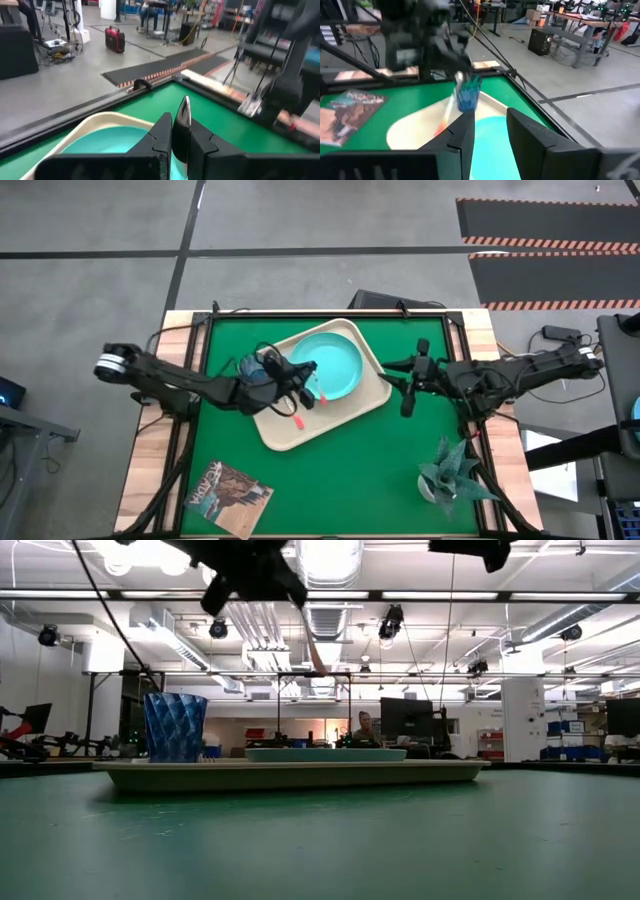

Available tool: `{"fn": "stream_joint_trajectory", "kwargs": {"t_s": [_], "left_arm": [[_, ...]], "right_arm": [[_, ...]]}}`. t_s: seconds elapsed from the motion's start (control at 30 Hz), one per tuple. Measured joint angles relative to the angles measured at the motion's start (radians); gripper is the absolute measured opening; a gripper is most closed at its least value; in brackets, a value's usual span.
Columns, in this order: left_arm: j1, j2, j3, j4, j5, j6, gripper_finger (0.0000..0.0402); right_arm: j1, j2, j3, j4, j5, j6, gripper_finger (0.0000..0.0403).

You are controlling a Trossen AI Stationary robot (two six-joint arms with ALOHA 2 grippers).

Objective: Pick and place plate/cup/fork/spoon on tray
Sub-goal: Put the orange spoon on the white tray to the left of the orange fork

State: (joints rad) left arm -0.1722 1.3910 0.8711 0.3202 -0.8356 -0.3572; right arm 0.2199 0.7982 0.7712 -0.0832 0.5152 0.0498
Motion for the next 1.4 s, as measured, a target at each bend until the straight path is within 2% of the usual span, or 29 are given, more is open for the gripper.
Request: {"fn": "stream_joint_trajectory", "kwargs": {"t_s": [0.33, 0.57, 0.7, 0.9, 1.23, 1.4], "left_arm": [[0.0, -0.197, -0.009, -0.134, 0.003, -0.077, 0.0008], [0.0, -0.242, -0.012, -0.336, 0.092, -0.315, 0.0008], [0.0, -0.253, -0.012, -0.404, 0.107, -0.411, 0.0008], [-0.013, -0.249, -0.012, -0.483, 0.221, -0.561, 0.0008], [-0.077, -0.22, -0.016, -0.82, 0.227, -0.93, 0.0008], [-0.084, -0.164, -0.018, -0.854, 0.227, -1.013, 0.0008]], "right_arm": [[0.0, -0.129, -0.017, -0.121, 0.0, 0.008, 0.0078], [0.0, -0.205, -0.054, -0.126, 0.0, 0.01, 0.0063], [0.0, -0.231, -0.061, -0.123, 0.0, 0.01, 0.0059], [0.0, -0.242, -0.065, -0.123, 0.0, 0.008, 0.0058], [0.0, -0.242, -0.066, -0.123, 0.001, 0.006, 0.0059], [0.0, -0.241, -0.066, -0.123, 0.001, 0.004, 0.0059]]}}
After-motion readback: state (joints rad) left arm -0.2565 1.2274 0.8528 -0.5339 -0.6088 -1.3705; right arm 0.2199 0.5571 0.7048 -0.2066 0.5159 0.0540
